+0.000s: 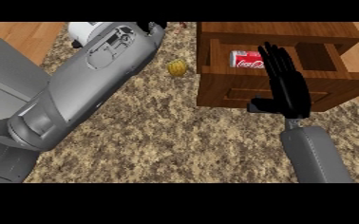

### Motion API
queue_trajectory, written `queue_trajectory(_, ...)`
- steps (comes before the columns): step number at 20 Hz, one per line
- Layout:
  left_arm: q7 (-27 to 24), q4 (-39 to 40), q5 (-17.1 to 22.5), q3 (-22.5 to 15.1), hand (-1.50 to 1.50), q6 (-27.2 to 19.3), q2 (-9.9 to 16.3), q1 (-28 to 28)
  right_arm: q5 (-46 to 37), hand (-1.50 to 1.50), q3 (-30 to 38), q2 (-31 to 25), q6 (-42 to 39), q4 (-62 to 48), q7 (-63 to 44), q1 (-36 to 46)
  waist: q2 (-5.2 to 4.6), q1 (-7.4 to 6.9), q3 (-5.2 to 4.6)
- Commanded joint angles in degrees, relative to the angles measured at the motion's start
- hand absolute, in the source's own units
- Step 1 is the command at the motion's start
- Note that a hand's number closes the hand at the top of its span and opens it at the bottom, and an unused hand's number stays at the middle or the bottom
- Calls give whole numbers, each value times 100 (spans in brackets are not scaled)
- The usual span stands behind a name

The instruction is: Pick up the can, place it into the drawer and close the drawer

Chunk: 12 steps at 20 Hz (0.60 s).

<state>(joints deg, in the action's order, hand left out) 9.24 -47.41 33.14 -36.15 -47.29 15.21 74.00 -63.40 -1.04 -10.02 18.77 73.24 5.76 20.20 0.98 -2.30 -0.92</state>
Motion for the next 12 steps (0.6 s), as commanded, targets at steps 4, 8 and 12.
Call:
queue_trajectory(4,464,-853,-100,-71,-150,158,577,-407,-327,-150,349,39,720,-1807,56,729,-113,-149,101)
queue_trajectory(8,528,-1174,-104,65,-150,316,957,-704,-594,-150,408,296,1326,-2401,-70,1164,-125,-128,99)
queue_trajectory(12,649,-1577,-269,-20,-150,136,1066,-979,-513,-150,713,187,1653,-3141,67,1827,-148,-145,102)
